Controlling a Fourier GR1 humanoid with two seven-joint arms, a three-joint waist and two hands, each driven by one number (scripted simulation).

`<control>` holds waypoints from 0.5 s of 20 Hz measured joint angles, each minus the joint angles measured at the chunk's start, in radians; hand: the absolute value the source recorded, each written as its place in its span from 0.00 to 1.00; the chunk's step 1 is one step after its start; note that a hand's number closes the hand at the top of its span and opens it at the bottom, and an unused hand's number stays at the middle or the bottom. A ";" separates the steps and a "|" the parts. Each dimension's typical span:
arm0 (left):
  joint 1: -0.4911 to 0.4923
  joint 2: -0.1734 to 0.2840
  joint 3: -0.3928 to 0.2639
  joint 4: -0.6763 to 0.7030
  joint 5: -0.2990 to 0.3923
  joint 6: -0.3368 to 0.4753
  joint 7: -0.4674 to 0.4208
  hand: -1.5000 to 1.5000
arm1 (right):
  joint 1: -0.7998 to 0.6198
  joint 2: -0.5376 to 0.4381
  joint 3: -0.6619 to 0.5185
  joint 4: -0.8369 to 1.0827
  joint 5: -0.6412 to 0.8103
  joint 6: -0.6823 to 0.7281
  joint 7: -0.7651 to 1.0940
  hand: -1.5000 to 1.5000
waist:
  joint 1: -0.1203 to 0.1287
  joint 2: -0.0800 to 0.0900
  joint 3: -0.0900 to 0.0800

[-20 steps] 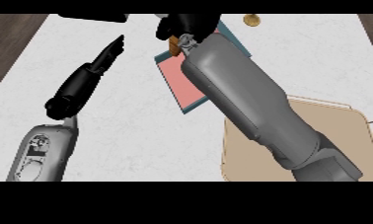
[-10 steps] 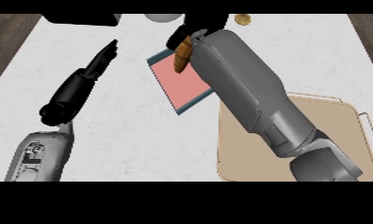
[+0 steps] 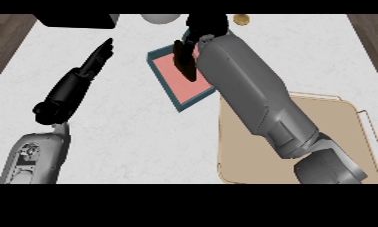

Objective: Pick the croissant from the tray and place it in the cardboard box

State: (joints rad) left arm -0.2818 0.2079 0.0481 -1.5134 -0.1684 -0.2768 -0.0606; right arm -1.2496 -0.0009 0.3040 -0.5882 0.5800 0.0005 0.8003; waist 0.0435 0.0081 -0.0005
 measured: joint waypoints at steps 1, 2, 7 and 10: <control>0.005 0.001 0.002 -0.003 -0.001 0.002 -0.001 0.50 | 0.007 0.000 -0.006 -0.013 -0.002 -0.035 -0.033 0.00 | -0.003 0.000 0.000; 0.012 -0.004 -0.001 -0.008 -0.001 0.003 0.000 0.50 | 0.013 0.000 -0.015 -0.028 -0.003 -0.080 -0.065 0.00 | -0.005 0.000 0.001; 0.023 -0.011 -0.007 -0.010 -0.013 0.016 -0.012 0.50 | 0.046 0.001 -0.129 -0.166 -0.081 -0.373 -0.181 0.00 | -0.013 -0.001 0.003; 0.035 -0.010 -0.005 -0.017 -0.012 0.016 -0.016 0.50 | 0.086 0.001 -0.206 -0.233 -0.154 -0.525 -0.236 0.00 | -0.012 -0.002 0.003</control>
State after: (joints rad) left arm -0.2472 0.1975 0.0431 -1.5305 -0.1805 -0.2604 -0.0768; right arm -1.1635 -0.0002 0.0984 -0.8208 0.4263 -0.5243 0.5645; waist 0.0311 0.0065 0.0029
